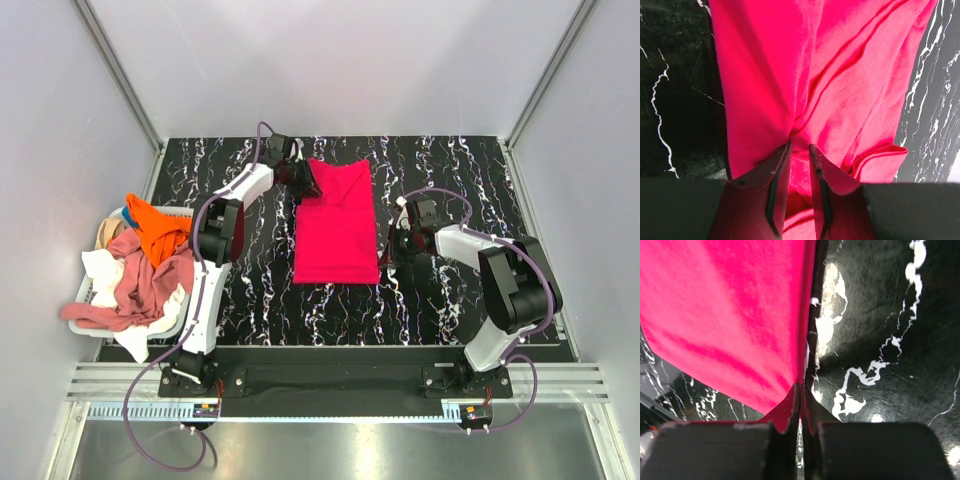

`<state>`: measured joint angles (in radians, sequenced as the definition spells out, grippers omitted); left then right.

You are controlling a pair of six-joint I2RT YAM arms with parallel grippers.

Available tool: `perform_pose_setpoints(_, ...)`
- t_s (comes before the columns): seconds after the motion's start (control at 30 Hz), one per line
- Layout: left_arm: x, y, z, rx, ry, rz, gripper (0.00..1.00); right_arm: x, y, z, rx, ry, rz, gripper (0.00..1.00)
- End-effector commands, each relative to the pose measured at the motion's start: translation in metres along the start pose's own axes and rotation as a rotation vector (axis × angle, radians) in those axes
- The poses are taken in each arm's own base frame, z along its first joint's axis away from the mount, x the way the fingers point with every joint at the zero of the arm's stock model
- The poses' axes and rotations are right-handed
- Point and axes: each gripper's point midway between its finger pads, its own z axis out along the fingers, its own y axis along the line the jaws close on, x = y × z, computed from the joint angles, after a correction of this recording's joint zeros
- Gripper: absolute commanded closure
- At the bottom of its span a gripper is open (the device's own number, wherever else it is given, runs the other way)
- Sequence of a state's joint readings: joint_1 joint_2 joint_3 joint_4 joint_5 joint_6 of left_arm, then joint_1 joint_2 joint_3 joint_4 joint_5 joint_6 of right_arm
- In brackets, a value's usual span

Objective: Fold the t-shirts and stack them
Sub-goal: Fold the tshirt

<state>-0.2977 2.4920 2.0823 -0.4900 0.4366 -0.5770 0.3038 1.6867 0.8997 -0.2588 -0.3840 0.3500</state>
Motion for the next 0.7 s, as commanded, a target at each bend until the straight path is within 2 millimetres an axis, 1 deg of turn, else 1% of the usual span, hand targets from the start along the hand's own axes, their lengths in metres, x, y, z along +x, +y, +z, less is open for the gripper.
perform_pose_setpoints(0.0,-0.008,0.008,0.007,0.003,-0.03,0.0,0.72,0.003,0.002,0.0,-0.021,-0.001,-0.016,1.0)
perform_pose_setpoints(0.1,-0.008,0.012,0.007,-0.005,-0.033,-0.005,0.72,0.004,0.003,-0.005,-0.02,-0.015,-0.02,1.0)
perform_pose_setpoints(0.27,-0.005,0.019,0.008,-0.014,-0.023,-0.021,0.71,0.008,-0.002,-0.012,0.009,-0.038,-0.002,1.0)
perform_pose_setpoints(0.3,-0.006,0.016,0.006,-0.006,-0.024,-0.02,0.7,0.01,-0.004,-0.012,0.019,-0.039,0.005,1.0)
perform_pose_setpoints(0.37,-0.007,0.002,-0.002,0.039,-0.016,-0.021,0.68,0.008,-0.005,-0.014,0.033,-0.049,0.03,1.0)
perform_pose_setpoints(0.4,-0.006,-0.008,-0.008,0.074,-0.004,-0.023,0.65,0.007,-0.004,-0.016,0.036,-0.055,0.042,1.0)
perform_pose_setpoints(0.43,-0.013,-0.022,-0.02,0.105,-0.02,-0.01,0.64,0.006,-0.002,-0.018,0.039,-0.059,0.057,0.98)
perform_pose_setpoints(0.47,-0.016,-0.033,-0.029,0.129,-0.025,-0.006,0.62,0.005,-0.001,-0.022,0.05,-0.059,0.105,0.94)
perform_pose_setpoints(0.5,-0.019,-0.041,-0.039,0.15,-0.032,0.004,0.6,0.0,0.002,-0.027,0.054,-0.08,0.132,0.87)
perform_pose_setpoints(0.53,-0.03,-0.059,-0.059,0.176,-0.068,0.027,0.59,0.0,0.005,-0.029,0.054,-0.082,0.167,0.75)
perform_pose_setpoints(0.57,-0.033,-0.066,-0.071,0.185,-0.081,0.034,0.58,0.0,0.011,-0.033,0.036,-0.088,0.233,0.7)
perform_pose_setpoints(0.6,-0.036,-0.073,-0.081,0.194,-0.096,0.043,0.57,0.001,0.013,-0.035,0.028,-0.088,0.264,0.67)
perform_pose_setpoints(0.63,-0.041,-0.082,-0.101,0.201,-0.124,0.062,0.55,0.001,0.016,-0.036,0.019,-0.09,0.29,0.64)
perform_pose_setpoints(0.67,-0.04,-0.084,-0.111,0.187,-0.13,0.065,0.54,0.005,0.017,-0.037,0.018,-0.088,0.343,0.59)
